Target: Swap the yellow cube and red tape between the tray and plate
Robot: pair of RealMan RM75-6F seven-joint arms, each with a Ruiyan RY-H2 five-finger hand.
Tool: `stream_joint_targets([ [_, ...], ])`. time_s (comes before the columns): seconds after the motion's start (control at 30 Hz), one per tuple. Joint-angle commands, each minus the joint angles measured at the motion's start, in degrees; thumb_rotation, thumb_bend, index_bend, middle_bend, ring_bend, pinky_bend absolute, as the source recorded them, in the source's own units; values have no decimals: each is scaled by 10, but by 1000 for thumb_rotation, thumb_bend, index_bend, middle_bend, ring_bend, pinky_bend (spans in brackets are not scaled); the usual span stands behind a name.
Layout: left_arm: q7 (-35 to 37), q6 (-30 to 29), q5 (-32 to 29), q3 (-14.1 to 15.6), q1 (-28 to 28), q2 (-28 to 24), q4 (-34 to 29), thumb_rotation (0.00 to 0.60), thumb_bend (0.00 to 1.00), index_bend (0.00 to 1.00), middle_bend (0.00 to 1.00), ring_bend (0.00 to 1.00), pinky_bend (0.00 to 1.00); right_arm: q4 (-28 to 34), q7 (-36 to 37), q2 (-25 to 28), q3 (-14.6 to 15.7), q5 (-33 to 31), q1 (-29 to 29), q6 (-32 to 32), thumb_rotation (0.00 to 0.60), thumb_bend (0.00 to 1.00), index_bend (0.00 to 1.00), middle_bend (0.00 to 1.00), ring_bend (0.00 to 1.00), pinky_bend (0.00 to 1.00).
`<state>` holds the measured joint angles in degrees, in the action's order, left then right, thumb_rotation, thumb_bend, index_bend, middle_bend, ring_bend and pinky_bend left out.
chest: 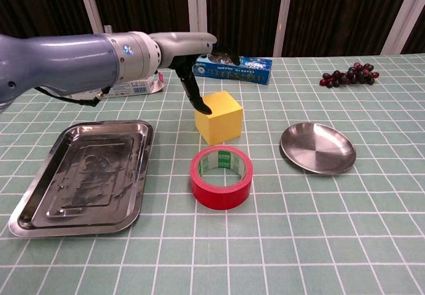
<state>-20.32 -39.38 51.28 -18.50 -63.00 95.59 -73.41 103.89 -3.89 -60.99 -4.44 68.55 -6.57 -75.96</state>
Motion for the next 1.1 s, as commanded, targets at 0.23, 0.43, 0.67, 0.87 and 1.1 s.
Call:
stream_joint_targets([
  [0.23,78,54,13,20,-13,66,118,600,0,144,0,0,0,-1,-15,-1,-2,-5,2,-3,600,65,0,0,0,0],
  [0.43,120,59,49,26,-15,105,178,600,0,144,0,0,0,-1,-10,0,-4,-7,3,0,600,66,0,0,0,0],
  [0.67,181,37,111,26,-18,143,225,600,0,144,0,0,32,1,0,1,-4,-5,4,5,600,65,0,0,0,0],
  [0.87,235,-2,163,30,-13,166,251,600,33,188,31,56,265,2,8,0,-7,-7,3,9,600,65,0,0,0,0],
  [1.1,259,-46,214,52,4,158,254,600,382,289,215,242,451,0,13,-2,-12,-15,5,7,600,64,0,0,0,0],
])
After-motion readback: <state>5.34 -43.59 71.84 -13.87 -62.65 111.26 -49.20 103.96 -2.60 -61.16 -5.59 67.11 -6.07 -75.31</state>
